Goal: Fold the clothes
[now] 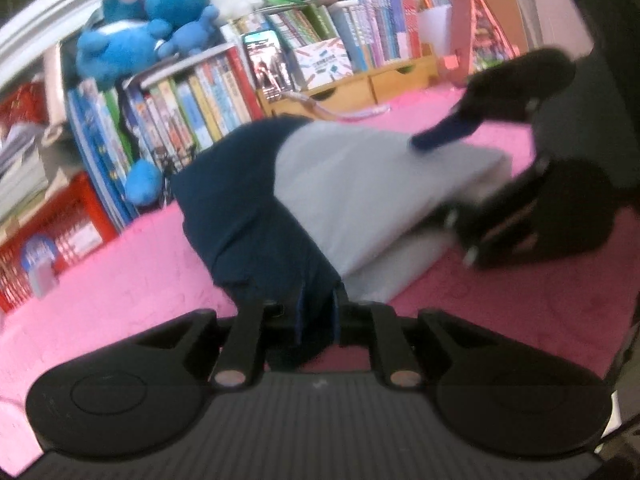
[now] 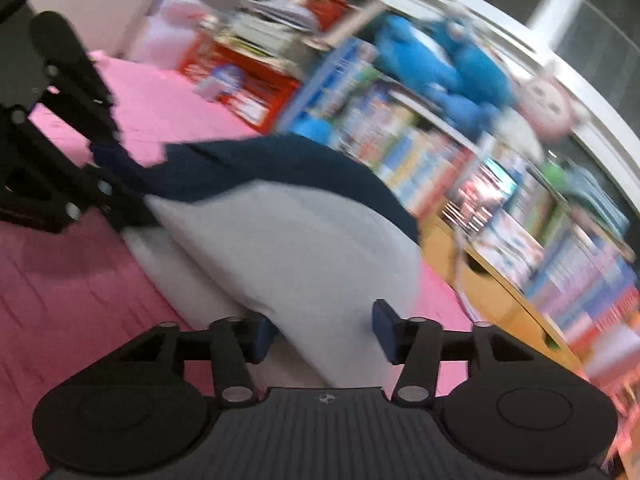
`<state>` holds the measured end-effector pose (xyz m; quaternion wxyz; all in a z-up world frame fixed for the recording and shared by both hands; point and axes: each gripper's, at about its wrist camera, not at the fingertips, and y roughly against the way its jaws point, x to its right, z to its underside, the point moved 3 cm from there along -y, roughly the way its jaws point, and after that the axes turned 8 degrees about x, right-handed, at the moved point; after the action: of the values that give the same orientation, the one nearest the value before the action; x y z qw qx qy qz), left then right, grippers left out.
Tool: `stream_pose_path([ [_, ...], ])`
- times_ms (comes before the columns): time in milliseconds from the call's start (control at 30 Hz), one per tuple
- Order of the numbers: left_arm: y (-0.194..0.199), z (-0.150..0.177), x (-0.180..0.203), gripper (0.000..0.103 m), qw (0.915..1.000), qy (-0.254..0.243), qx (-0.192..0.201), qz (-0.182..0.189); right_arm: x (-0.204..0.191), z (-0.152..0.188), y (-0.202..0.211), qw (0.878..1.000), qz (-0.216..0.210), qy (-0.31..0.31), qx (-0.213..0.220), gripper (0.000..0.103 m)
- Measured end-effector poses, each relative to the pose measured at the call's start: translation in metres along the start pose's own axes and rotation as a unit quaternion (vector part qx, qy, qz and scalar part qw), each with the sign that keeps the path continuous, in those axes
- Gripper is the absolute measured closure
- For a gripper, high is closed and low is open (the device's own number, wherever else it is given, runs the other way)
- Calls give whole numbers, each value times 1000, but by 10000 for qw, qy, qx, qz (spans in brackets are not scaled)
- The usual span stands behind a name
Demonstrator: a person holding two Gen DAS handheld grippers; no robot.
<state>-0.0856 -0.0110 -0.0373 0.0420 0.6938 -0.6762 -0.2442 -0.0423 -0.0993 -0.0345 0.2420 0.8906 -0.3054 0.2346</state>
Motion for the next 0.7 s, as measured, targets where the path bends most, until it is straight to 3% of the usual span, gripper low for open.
stream_pose_path([
  [133,12,6,-10,88,9988,464,-40,132,-30,-19,-12,9969,-282,673,277,37],
  [267,18,13,-17,88,9981,594,-125,48,-52,-36,-29,9924,-388,1059,495,38],
  [467,28,26,-29,83,9959,900,-126,-42,-60,-47,-50,9916,-489,1082,514,46],
  [500,29,29,-31,77,9950,985,-124,-71,-61,-47,-51,9918,-508,1057,513,49],
  [633,36,40,-41,58,9888,1468,-120,-223,-61,-43,-52,9938,-395,888,544,84],
  [700,42,43,-47,36,9853,1690,-57,-250,-61,-43,-48,9946,-369,773,591,91],
])
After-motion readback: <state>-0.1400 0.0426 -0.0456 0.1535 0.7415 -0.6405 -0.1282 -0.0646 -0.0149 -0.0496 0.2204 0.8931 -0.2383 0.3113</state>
